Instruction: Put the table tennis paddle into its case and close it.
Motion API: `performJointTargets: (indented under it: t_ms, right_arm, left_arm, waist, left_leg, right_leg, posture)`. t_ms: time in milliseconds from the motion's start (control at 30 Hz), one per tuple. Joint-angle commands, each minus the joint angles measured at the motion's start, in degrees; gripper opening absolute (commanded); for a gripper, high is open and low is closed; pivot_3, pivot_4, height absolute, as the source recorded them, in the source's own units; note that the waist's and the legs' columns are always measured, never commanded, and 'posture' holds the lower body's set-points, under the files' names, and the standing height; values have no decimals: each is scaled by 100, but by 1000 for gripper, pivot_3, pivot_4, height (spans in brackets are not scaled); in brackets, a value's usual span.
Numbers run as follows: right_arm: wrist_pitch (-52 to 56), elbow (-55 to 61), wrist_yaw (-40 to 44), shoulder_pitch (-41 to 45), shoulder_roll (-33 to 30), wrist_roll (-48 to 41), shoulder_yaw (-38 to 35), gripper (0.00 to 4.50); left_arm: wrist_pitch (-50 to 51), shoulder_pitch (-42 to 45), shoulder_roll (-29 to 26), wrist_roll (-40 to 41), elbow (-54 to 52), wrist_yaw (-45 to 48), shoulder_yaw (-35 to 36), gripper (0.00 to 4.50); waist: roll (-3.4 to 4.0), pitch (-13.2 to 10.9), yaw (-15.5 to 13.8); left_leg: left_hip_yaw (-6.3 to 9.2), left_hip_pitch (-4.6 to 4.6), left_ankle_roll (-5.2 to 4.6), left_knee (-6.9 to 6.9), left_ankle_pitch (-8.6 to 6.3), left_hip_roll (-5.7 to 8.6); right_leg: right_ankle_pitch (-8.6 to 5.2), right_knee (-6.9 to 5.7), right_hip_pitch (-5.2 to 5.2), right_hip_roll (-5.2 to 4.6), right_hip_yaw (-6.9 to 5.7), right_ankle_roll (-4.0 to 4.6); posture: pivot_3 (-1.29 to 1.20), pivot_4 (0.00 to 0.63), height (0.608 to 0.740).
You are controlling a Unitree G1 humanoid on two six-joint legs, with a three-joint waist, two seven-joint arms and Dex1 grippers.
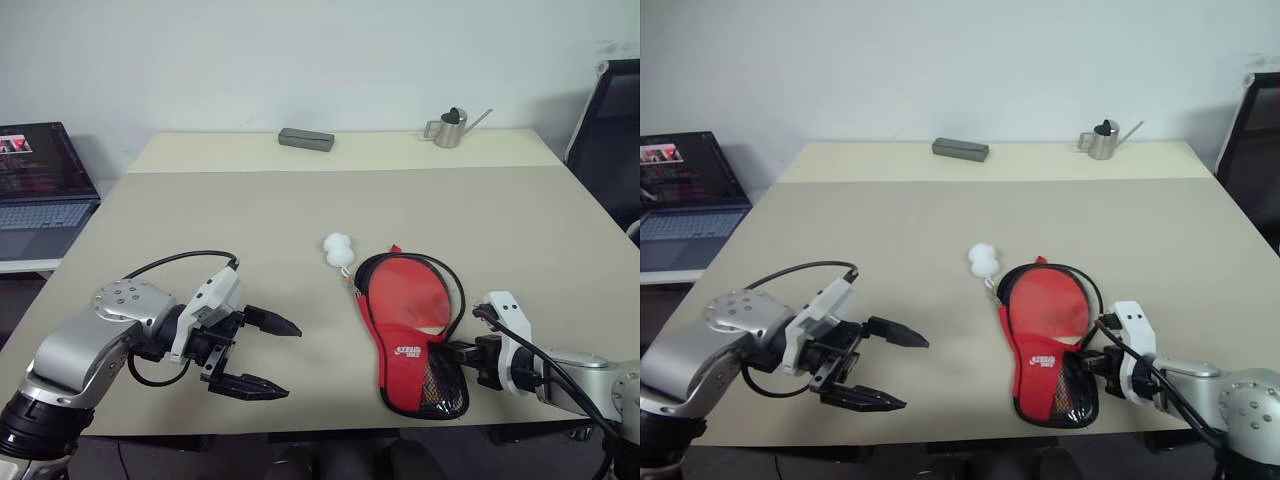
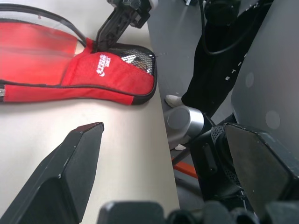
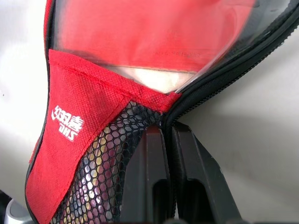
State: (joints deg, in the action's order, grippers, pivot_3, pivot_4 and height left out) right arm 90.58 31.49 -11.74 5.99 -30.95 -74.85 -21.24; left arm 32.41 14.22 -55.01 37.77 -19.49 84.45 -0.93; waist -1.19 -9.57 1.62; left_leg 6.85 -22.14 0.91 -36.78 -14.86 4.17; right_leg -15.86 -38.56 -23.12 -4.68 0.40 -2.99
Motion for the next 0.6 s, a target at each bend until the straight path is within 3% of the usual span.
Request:
performJointTargets:
  t_ms: [33, 567, 600]
  right_arm:
    - [182, -5, -263, -226, -191, -402, -26, 45]
    - [-1085, -279, -1350, -235, -910, -1753, 853, 45]
    - [-1234, -282, -1466, -231, -965, -1873, 914, 272]
  left_arm:
    - [-132, 19, -89, -12, 3, 137, 52, 4500]
    - [-412, -14, -67, -212, 153, 184, 34, 4500]
    - [-420, -16, -62, -220, 158, 181, 33, 4500]
  waist:
    - [-1, 0, -8]
    - [-5, -1, -5]
    - [-5, -1, -2]
  left_leg:
    - [0, -1, -1, 0, -1, 0]
    - [3, -10, -5, -3, -3, -1]
    - [3, -10, -5, -4, -3, -2]
  right_leg:
    - [0, 1, 1, 0, -1, -1]
    - [-1, 7, 2, -2, -6, -3]
    - [-1, 7, 2, -2, -6, -3]
  posture:
    - [0, 150, 740]
    - [0, 150, 740]
    - [0, 150, 740]
